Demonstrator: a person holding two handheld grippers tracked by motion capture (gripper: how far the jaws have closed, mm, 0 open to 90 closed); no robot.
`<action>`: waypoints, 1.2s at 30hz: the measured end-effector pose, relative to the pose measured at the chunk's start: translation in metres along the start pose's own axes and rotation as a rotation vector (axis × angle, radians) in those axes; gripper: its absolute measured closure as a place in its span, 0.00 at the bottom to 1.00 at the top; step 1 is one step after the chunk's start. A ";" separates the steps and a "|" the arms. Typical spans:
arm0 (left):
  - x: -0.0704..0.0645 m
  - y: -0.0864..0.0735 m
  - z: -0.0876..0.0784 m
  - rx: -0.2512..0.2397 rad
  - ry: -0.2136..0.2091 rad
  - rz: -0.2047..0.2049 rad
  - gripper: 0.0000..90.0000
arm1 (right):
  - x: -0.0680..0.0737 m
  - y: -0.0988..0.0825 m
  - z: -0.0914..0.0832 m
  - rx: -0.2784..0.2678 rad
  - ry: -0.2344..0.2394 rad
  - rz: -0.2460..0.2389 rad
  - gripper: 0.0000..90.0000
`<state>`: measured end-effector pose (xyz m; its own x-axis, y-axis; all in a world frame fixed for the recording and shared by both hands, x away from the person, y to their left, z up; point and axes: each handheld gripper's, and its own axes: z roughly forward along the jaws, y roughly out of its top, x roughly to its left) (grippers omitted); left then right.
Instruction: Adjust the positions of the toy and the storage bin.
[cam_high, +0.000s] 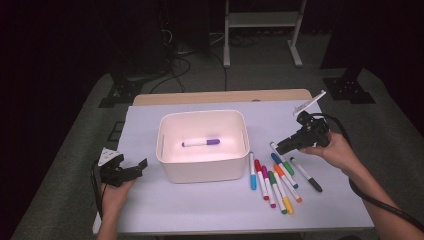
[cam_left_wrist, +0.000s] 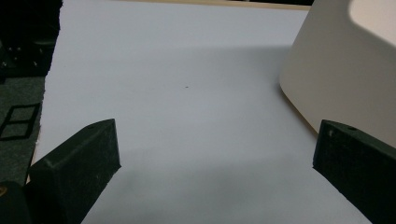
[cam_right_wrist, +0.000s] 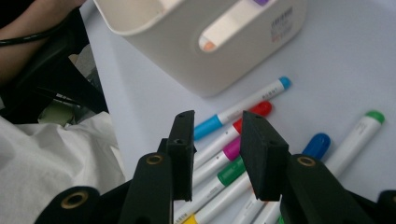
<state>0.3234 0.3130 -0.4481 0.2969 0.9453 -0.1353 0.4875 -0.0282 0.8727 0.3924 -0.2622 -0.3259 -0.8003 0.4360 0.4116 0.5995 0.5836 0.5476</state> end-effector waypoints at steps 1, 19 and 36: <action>0.000 0.000 0.000 0.001 0.000 0.002 0.00 | -0.003 -0.004 0.001 0.001 0.001 0.007 0.71; -0.001 0.000 0.000 0.006 0.001 0.003 0.00 | -0.040 -0.073 0.015 -0.018 -0.008 0.152 0.70; -0.002 0.001 0.000 0.004 -0.002 0.008 0.00 | -0.050 -0.099 0.020 -0.015 -0.082 0.193 0.69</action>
<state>0.3236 0.3112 -0.4471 0.3023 0.9444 -0.1293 0.4883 -0.0370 0.8719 0.3733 -0.3284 -0.4151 -0.6679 0.5933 0.4493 0.7410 0.4743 0.4753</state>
